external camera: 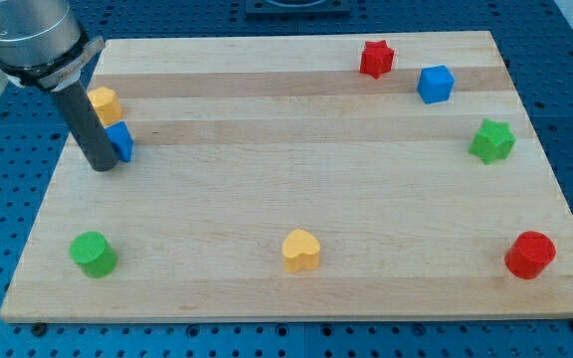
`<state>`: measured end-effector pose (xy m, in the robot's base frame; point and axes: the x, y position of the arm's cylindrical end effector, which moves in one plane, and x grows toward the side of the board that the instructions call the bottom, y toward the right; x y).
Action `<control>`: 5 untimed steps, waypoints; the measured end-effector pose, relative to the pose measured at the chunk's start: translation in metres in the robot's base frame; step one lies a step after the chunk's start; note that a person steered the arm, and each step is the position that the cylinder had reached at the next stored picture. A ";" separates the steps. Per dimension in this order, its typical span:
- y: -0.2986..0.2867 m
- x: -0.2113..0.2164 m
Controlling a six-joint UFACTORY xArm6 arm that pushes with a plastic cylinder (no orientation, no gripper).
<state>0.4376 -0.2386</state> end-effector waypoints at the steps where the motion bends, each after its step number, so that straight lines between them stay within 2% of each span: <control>1: 0.000 0.002; 5: 0.006 0.019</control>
<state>0.4563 -0.2325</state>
